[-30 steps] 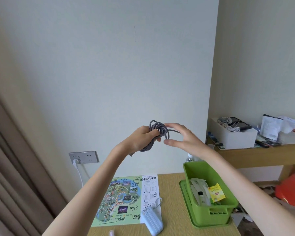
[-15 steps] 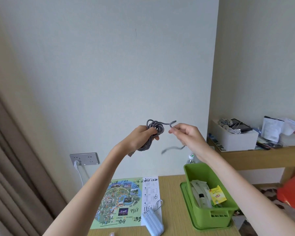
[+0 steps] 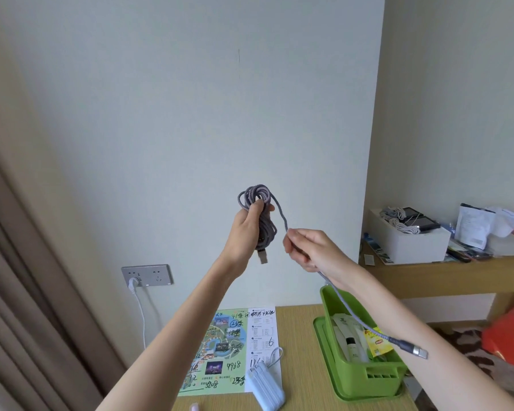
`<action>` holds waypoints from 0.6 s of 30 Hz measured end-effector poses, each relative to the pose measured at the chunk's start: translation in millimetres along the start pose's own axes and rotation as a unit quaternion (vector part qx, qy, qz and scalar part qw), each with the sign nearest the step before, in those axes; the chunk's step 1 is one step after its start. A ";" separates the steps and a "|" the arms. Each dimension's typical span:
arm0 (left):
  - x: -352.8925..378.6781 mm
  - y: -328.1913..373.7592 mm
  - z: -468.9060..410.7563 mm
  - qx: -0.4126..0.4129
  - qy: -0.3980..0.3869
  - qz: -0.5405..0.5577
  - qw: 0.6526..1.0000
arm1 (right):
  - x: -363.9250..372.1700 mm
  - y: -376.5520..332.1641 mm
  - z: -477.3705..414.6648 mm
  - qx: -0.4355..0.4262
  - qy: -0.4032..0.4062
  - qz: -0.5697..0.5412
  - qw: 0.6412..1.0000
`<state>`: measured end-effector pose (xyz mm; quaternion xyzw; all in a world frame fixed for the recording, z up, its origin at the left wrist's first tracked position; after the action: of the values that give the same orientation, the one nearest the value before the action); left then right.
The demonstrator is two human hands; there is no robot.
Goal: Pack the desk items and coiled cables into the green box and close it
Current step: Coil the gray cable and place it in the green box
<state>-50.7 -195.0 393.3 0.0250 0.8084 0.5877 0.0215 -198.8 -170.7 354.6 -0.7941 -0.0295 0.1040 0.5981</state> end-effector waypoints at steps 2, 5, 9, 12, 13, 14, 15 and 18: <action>4.8 -1.4 0.5 -0.019 -0.006 0.064 0.998 | 5.6 -3.8 0.3 -0.008 -0.005 0.008 1.000; 10.1 -1.2 -0.5 -0.051 -0.025 0.193 0.980 | 6.3 -5.8 0.2 -0.028 0.015 0.038 0.999; 8.0 -2.4 -3.1 -0.074 -0.020 0.273 0.959 | 3.3 0.5 0.9 -0.036 0.023 0.078 0.996; -1.1 -3.8 -9.4 -0.079 0.019 0.255 0.964 | -0.4 11.5 3.8 -0.025 0.010 0.138 0.990; -4.4 -3.5 -11.2 -0.080 0.029 0.249 0.965 | -3.1 15.0 4.5 -0.022 0.012 0.157 0.987; -7.1 -3.1 -12.9 -0.077 0.034 0.238 0.968 | -6.3 17.3 4.7 -0.019 0.017 0.172 0.985; -9.5 -3.0 -14.0 -0.075 0.036 0.222 0.971 | -9.8 18.3 4.2 -0.019 0.024 0.183 0.983; -15.4 -5.3 -15.0 -0.086 0.047 0.143 0.985 | -19.2 12.9 1.6 -0.025 0.043 0.204 0.978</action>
<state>-36.4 -211.9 393.0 0.1102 0.7432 0.6524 -0.0989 -218.8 -176.1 344.3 -0.8019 0.1566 0.1890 0.5447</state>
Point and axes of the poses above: each hand's wrist, its own z-axis away from the middle knuckle, its own x-axis out of the palm, y = z × x, the point moved 3 cm from there along -z, towards the middle knuckle, and after that the axes turned 5 degrees about y, right-handed, at the moved point
